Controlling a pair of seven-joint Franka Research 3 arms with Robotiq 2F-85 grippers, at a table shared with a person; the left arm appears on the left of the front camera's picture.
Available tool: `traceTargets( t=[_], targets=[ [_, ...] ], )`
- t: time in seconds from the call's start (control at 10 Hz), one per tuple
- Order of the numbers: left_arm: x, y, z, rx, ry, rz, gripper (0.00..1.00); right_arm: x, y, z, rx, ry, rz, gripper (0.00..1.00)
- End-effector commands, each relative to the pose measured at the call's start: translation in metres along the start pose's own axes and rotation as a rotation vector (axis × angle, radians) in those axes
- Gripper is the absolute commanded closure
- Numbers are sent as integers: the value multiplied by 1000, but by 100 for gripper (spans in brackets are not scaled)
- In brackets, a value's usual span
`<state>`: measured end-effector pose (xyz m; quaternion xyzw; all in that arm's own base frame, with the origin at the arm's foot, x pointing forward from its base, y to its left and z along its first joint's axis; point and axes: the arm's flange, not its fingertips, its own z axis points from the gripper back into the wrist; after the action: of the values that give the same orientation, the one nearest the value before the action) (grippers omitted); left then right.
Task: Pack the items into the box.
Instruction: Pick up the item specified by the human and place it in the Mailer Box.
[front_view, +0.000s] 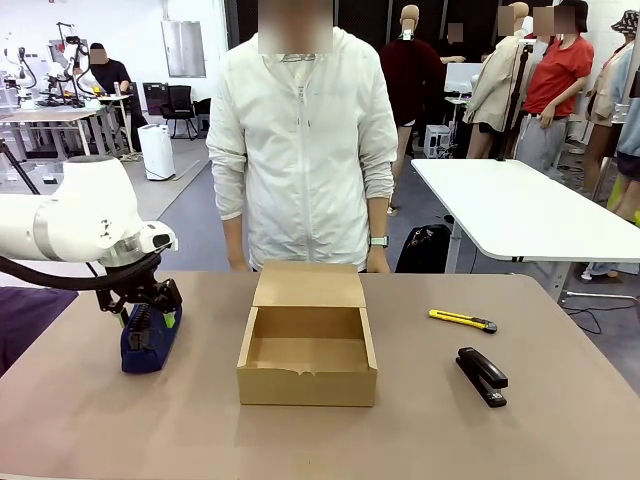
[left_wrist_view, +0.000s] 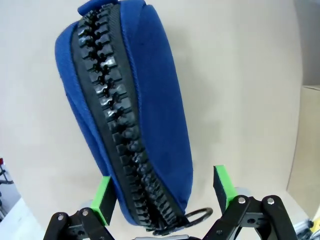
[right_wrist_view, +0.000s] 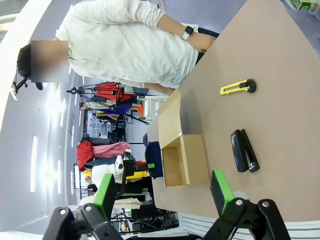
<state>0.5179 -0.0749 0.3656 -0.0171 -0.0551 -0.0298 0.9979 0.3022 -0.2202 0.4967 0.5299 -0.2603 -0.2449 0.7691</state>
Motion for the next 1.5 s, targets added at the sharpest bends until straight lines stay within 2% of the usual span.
traceTargets(
  t=[0.0, 0.3, 0.4, 0.5, 1.1, 1.4],
  targets=[
    [1, 4, -3, 32, -45, 40, 0, 1, 2, 0, 22, -4, -2, 0],
    [5, 6, -6, 72, -71, 40, 0, 1, 2, 0, 22, -4, -2, 0],
    [7, 7, -7, 92, -67, 37, 60, 1, 2, 0, 22, -4, -2, 0],
    [7, 7, -7, 95, -63, 40, 100, 1, 2, 0, 22, -4, -2, 0],
    [5, 6, -10, 106, -55, 32, 100, 1, 2, 0, 22, -4, -2, 0],
    [1, 7, 2, 105, -43, 30, 100, 1, 2, 0, 22, -4, -2, 0]
  ],
)
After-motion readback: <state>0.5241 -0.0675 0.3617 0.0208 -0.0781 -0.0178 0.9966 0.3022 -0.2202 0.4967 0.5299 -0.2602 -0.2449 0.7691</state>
